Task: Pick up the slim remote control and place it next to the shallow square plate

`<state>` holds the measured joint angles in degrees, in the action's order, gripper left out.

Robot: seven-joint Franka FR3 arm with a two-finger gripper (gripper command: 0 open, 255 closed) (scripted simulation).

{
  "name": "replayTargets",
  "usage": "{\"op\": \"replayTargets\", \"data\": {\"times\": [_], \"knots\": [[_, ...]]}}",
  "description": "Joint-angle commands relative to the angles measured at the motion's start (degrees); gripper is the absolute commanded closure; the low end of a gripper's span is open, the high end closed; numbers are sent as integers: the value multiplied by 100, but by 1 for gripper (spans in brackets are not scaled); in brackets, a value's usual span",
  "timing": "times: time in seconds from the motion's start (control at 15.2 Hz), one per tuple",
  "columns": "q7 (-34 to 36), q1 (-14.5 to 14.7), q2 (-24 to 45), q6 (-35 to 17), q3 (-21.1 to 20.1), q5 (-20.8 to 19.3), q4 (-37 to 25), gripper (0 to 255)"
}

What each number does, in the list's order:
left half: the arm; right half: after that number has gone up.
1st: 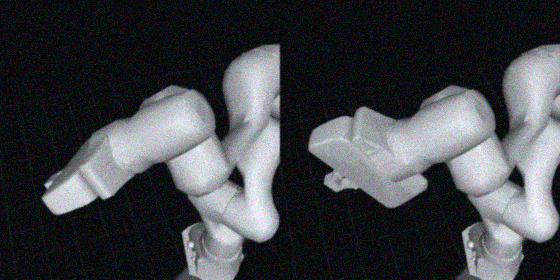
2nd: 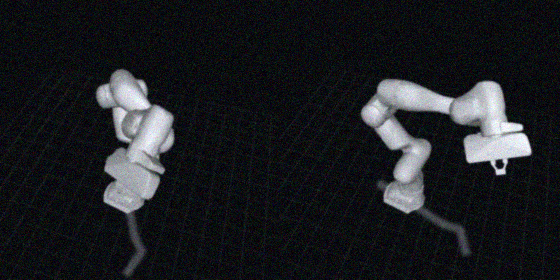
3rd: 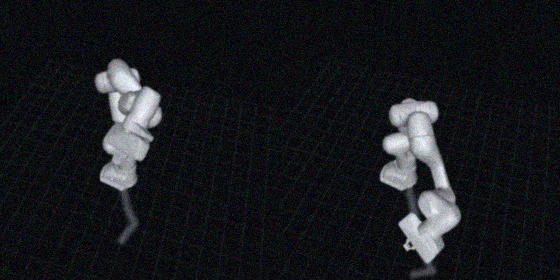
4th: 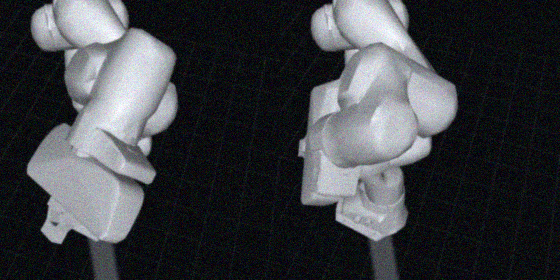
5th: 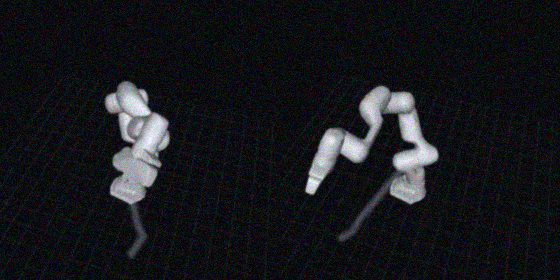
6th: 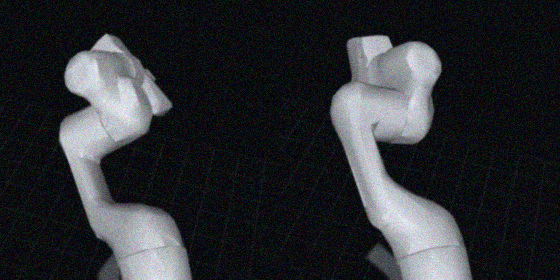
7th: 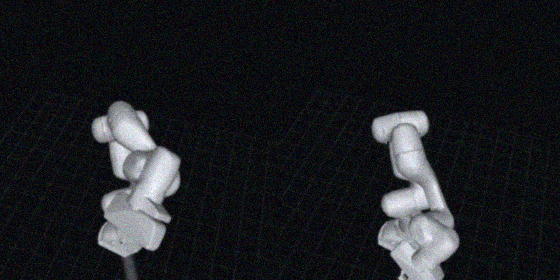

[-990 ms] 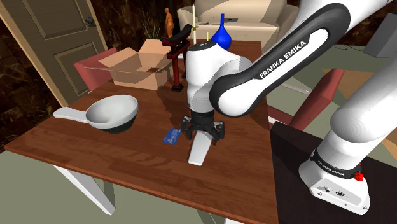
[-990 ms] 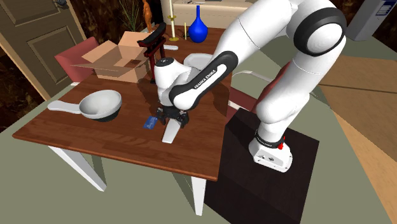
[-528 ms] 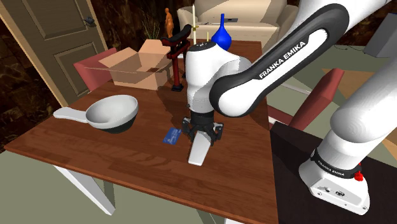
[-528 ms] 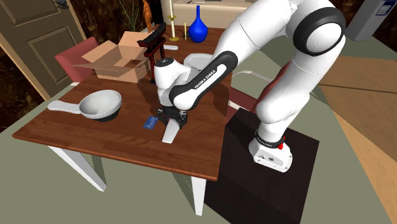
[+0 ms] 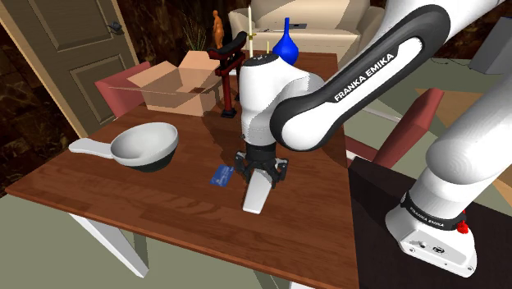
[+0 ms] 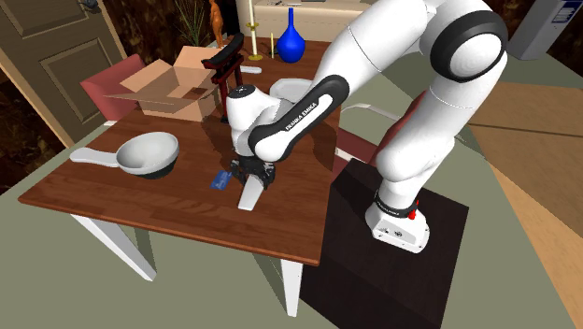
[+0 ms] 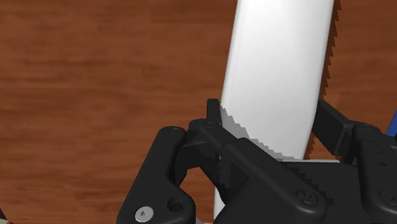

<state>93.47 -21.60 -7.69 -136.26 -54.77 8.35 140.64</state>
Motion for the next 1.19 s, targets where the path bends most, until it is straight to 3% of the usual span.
{"op": "replayTargets", "data": {"times": [0.0, 0.53, 1.12], "knots": [[-65, 28, -88, 91, 35, 84, -29, 255], [-425, 225, -680, 826, 338, 537, -307, 255], [-620, 356, -1128, 1597, 643, 741, -694, 255]]}}
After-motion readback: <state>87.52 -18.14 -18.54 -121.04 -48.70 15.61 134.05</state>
